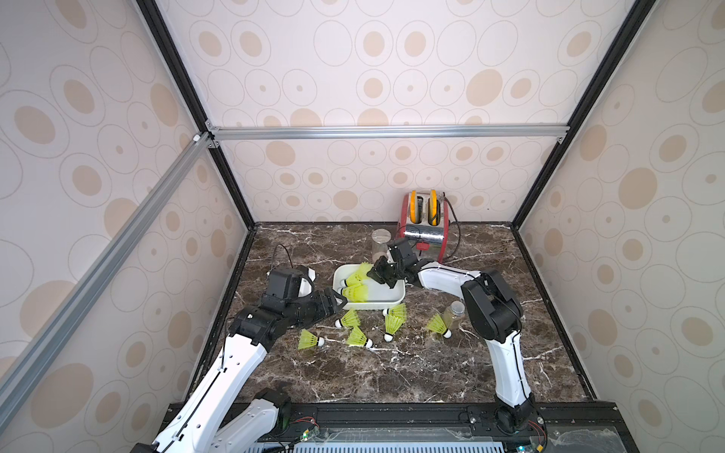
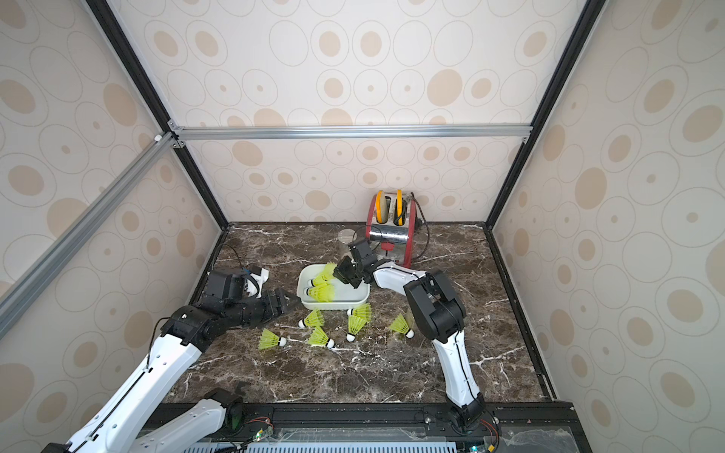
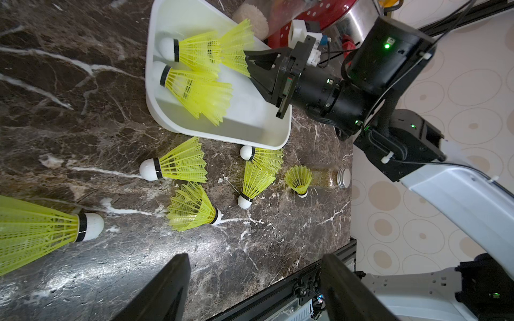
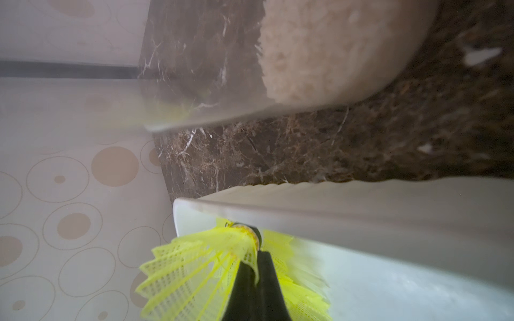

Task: Put the shuttlecocks into the storage box
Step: Place the shuttlecock in the storage box.

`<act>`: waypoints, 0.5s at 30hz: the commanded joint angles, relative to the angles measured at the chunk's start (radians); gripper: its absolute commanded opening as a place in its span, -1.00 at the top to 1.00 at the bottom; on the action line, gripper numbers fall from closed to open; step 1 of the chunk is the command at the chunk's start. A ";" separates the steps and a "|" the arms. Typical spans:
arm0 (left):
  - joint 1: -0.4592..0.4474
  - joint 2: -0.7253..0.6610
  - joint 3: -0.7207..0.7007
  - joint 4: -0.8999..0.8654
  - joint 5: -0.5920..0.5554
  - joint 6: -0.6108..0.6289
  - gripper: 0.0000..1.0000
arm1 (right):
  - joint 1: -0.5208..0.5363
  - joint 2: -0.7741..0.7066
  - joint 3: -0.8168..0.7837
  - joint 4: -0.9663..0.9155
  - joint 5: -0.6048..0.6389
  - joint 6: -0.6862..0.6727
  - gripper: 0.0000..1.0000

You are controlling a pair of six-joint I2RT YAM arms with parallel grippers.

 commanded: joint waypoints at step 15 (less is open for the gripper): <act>-0.004 0.012 0.051 -0.002 0.010 0.038 -0.54 | 0.012 0.077 0.107 -0.133 -0.064 -0.006 0.85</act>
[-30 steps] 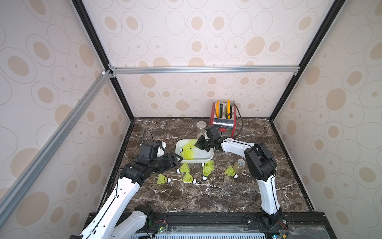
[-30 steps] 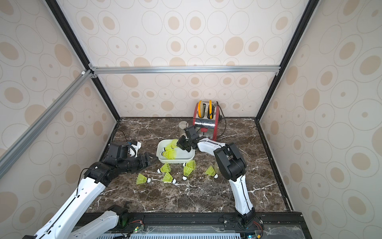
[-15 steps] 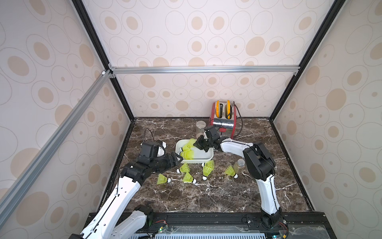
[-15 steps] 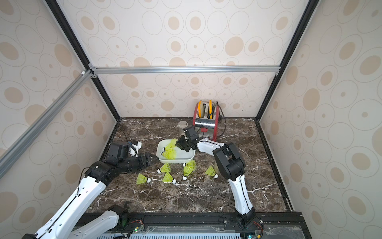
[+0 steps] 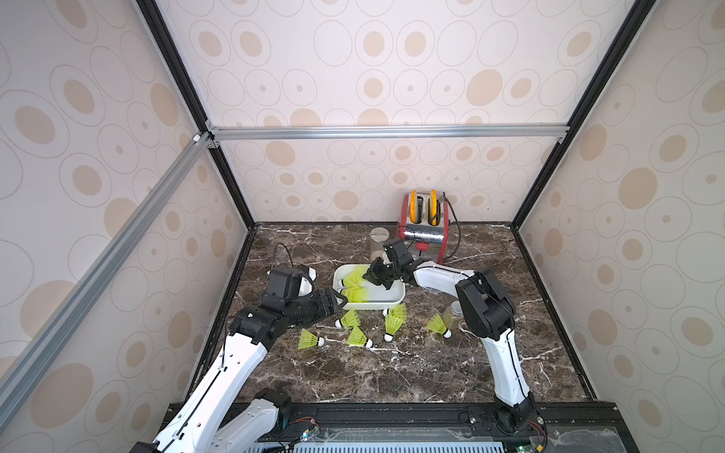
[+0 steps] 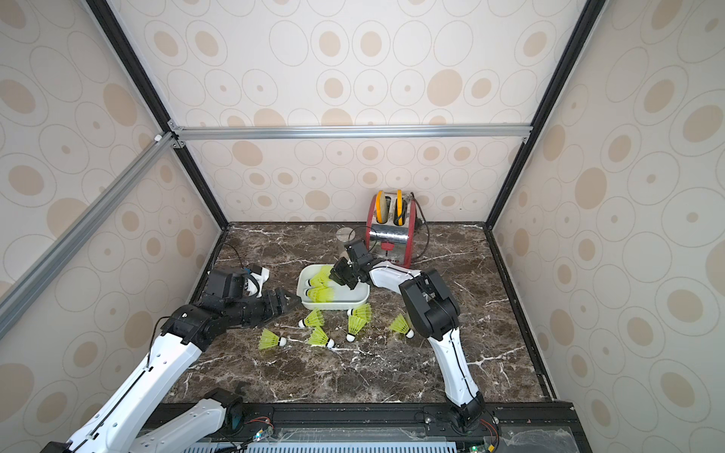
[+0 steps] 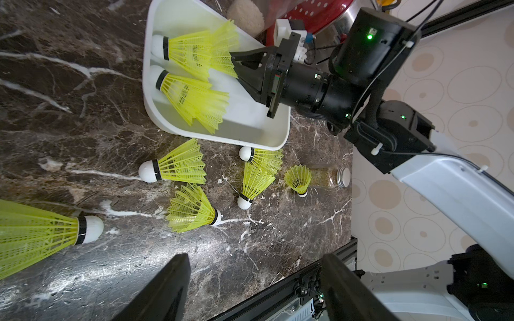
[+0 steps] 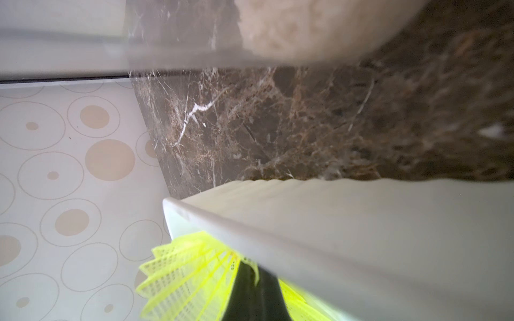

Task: Put the shuttlecocks into the storage box
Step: Place the shuttlecock in the storage box.

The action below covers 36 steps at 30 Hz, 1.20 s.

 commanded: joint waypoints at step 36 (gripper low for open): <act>-0.004 -0.009 -0.005 0.026 0.009 0.012 -0.54 | -0.010 -0.141 0.088 -0.377 0.070 -0.210 0.09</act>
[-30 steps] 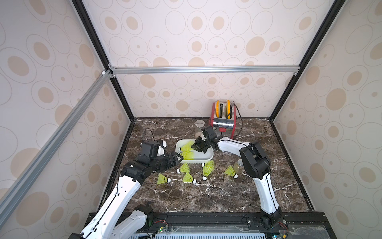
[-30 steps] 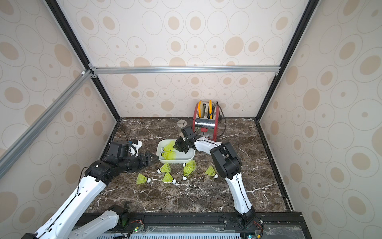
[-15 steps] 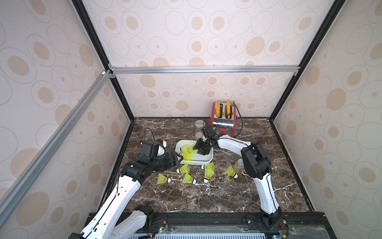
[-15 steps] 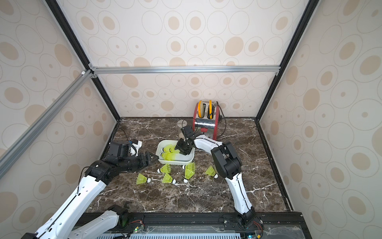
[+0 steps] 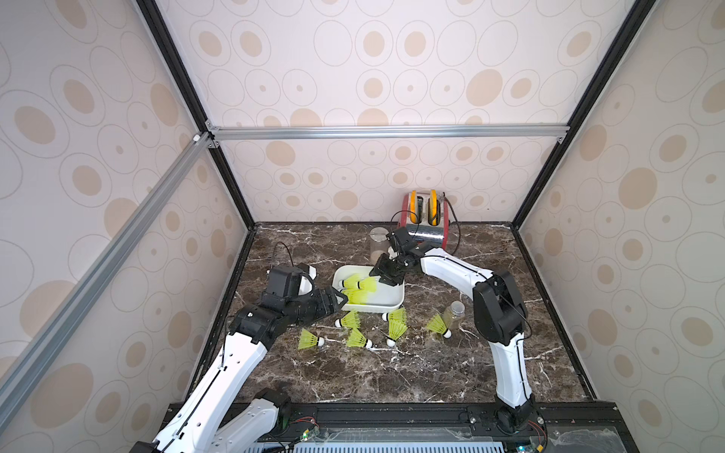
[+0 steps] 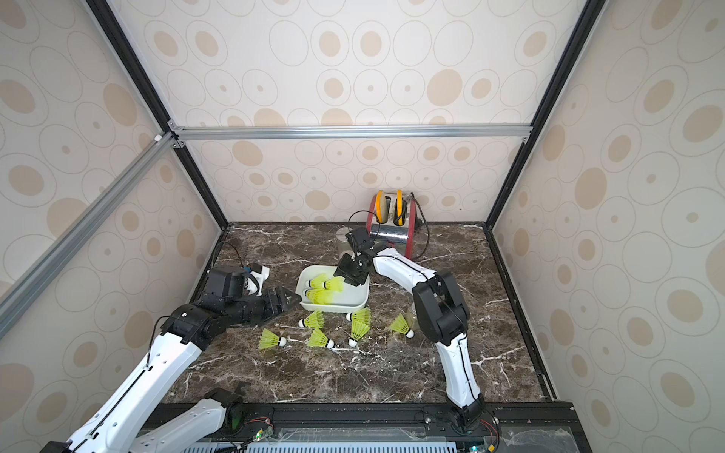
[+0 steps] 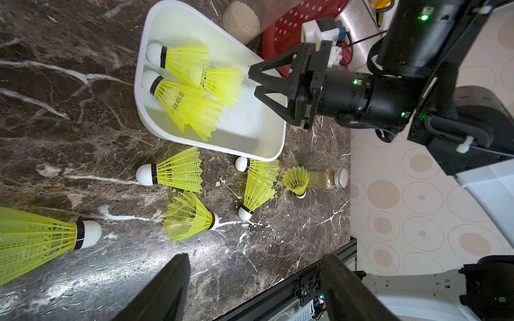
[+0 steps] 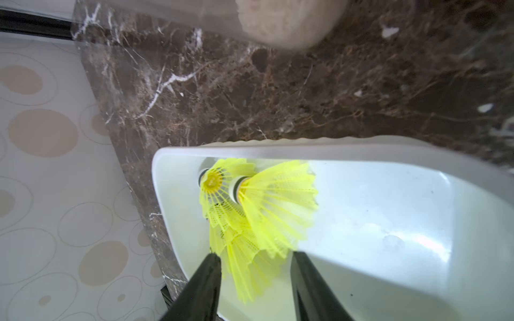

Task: Put the shuttlecocks into the storage box
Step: Place the shuttlecock in the storage box.

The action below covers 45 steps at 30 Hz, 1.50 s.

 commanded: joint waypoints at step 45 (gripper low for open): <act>-0.004 -0.018 -0.017 0.014 0.023 0.016 -0.54 | 0.002 0.149 0.020 0.235 -0.114 0.140 1.00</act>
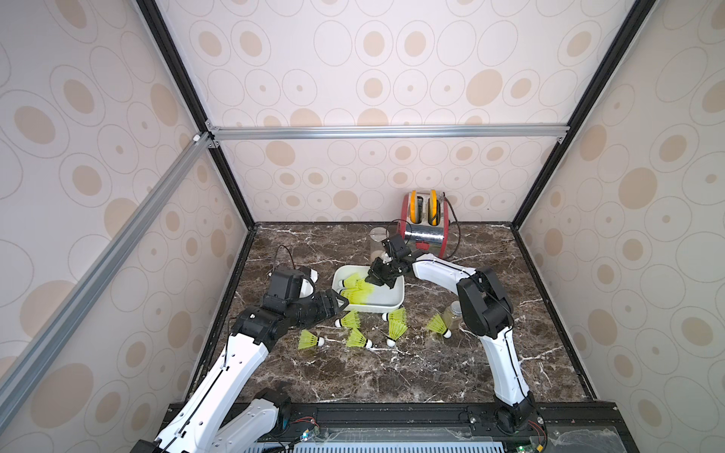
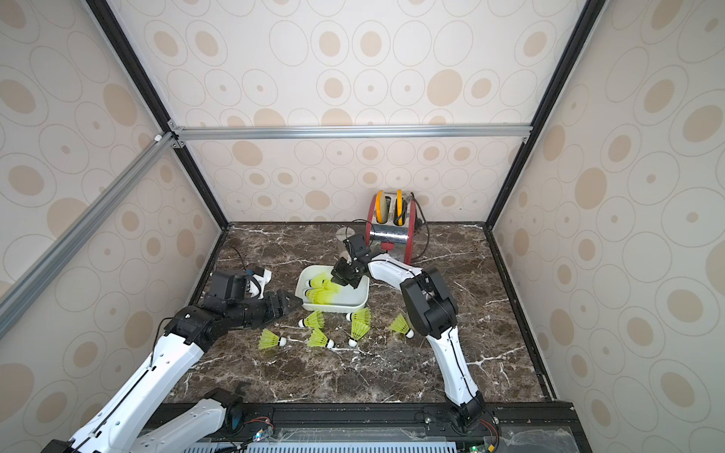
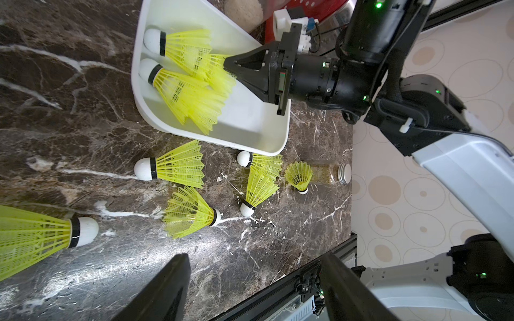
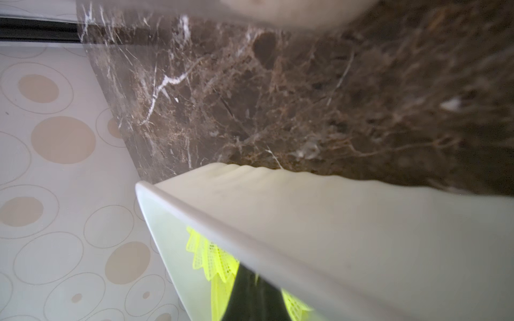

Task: Put the shuttlecocks into the storage box
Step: Place the shuttlecock in the storage box.

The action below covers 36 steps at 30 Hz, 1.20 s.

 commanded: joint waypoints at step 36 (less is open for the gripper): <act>-0.004 -0.008 0.044 -0.017 -0.003 0.023 -0.54 | 0.002 0.089 0.073 0.091 -0.147 0.082 1.00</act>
